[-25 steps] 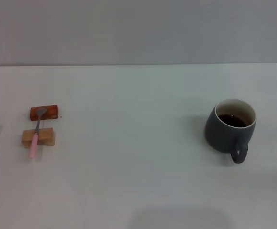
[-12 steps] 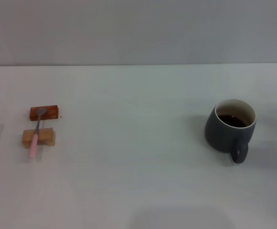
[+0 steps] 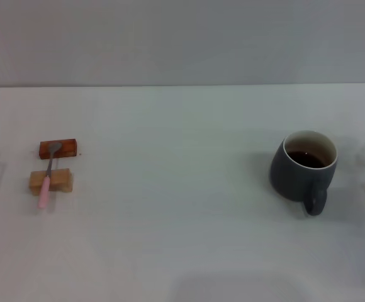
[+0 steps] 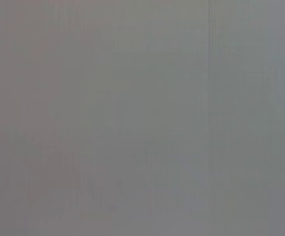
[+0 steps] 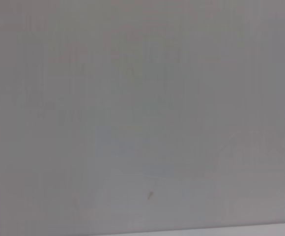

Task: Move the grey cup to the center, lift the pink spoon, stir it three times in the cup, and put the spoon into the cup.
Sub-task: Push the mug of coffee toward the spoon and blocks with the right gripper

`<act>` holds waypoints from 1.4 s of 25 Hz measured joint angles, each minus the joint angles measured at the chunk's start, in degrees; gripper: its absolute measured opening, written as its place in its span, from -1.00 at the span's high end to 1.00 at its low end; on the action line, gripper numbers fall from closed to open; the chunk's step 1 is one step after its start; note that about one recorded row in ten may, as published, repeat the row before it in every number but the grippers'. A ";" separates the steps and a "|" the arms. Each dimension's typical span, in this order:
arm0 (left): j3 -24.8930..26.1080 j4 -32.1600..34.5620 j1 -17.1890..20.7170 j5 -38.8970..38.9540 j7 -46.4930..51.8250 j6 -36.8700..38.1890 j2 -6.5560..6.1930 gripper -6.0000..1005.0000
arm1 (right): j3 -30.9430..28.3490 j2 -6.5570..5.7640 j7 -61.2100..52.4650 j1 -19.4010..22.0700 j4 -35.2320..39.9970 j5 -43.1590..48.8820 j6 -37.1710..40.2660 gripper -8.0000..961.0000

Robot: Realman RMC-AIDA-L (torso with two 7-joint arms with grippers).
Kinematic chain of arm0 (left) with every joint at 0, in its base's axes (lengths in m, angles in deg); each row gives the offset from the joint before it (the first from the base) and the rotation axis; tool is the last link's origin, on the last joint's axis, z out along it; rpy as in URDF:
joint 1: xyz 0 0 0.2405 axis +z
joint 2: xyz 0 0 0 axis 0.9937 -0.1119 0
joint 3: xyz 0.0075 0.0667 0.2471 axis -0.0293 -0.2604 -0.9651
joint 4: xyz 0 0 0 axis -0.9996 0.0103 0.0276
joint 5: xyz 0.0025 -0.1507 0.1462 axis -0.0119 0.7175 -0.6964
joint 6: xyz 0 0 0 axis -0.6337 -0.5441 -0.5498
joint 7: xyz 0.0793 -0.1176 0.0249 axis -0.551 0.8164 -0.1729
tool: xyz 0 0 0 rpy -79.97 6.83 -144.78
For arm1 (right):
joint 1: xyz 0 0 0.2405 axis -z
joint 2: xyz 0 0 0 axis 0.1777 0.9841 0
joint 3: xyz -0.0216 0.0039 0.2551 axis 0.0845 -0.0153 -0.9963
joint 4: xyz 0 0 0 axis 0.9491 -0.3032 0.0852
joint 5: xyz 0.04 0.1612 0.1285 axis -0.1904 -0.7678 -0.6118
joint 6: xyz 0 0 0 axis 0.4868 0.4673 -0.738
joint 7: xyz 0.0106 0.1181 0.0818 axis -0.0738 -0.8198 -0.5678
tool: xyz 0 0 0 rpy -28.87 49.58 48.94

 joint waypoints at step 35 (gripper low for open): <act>0.00 -0.70 -0.88 0.00 0.00 0.00 -0.06 -0.62 | 8.99 0.12 0.00 -1.55 -5.80 0.63 -5.75 0.99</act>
